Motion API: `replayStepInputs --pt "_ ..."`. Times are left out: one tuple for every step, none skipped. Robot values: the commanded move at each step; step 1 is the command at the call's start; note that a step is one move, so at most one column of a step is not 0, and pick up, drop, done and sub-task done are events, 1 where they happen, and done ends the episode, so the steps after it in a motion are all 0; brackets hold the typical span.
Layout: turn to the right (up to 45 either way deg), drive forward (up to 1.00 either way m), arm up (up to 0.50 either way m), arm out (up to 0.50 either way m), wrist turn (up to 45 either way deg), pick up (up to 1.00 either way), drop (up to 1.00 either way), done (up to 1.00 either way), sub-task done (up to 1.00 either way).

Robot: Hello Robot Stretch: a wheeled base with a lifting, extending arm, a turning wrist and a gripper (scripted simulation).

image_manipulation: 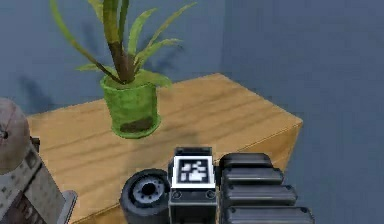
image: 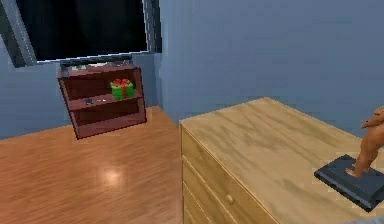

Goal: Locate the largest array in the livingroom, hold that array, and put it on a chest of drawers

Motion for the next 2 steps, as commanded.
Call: replayStepInputs --pt "15.0 0.0 0.0 0.0 0.0 0.0 0.0 0.0 0.0" --pt "0.0 0.0 0.0 0.26 0.0 0.0 0.0 0.0 0.0"
